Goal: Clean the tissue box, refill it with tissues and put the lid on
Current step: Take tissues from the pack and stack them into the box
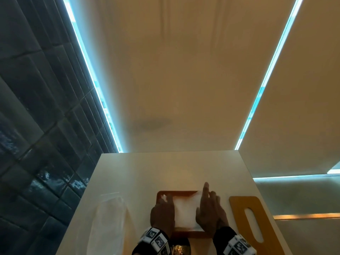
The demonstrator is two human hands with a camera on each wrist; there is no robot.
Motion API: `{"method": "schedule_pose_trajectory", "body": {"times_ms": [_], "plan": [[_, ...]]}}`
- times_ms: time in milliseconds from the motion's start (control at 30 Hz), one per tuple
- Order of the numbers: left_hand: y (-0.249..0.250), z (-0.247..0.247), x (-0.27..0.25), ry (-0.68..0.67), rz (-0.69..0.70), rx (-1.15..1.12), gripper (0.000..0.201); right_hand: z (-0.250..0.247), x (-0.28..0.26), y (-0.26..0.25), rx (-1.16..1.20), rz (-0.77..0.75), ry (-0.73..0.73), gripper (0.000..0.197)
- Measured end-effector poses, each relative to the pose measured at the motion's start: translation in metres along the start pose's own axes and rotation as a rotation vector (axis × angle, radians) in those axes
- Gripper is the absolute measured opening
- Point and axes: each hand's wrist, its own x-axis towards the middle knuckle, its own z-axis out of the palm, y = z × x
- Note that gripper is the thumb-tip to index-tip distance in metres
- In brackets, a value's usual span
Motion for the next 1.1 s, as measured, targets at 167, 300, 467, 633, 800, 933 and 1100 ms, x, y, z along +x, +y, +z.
{"method": "schedule_pose_trajectory", "body": {"times_ms": [167,300,467,633,800,933,1100], "plan": [[0.001,0.001,-0.001,0.036,-0.014,0.033,0.065,-0.009,-0.012,-0.009,-0.001,-0.081,-0.032,0.04],[0.002,-0.003,-0.004,0.127,0.014,0.063,0.064,-0.003,-0.007,-0.009,-0.049,0.008,-0.27,0.019],[0.006,0.006,-0.01,0.028,-0.076,-0.139,0.063,0.0,-0.009,-0.014,-0.157,-0.001,-0.299,0.013],[0.011,0.012,-0.009,-0.073,-0.124,-0.222,0.054,0.014,-0.007,-0.014,-0.029,0.108,-0.31,0.024],[0.011,0.012,-0.004,-0.144,-0.168,-0.282,0.056,0.021,0.003,-0.009,0.093,0.183,-0.341,0.033],[0.003,0.006,0.0,-0.234,-0.141,-0.407,0.05,0.02,0.007,-0.005,0.055,0.154,-0.375,0.036],[-0.028,-0.007,0.001,-0.205,-0.046,-0.662,0.049,0.014,0.008,0.0,0.012,0.08,-0.392,0.024]]}}
